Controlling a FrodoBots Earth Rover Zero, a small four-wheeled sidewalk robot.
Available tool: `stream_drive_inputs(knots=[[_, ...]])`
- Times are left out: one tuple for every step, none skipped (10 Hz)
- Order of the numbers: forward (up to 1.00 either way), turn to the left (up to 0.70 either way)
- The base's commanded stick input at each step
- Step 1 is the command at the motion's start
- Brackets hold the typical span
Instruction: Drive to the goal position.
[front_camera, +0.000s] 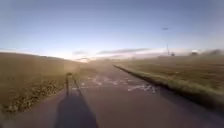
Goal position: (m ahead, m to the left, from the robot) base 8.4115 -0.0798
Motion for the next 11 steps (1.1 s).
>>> stream_drive_inputs(knots=[[0.70,0.00],[0.70,0.00],[0.70,0.00],[0.70,0.00],[0.70,0.00],[0.70,0.00],[0.70,0.00],[0.70,0.00],[0.70,0.00],[0.70,0.00],[0.70,0.00]])
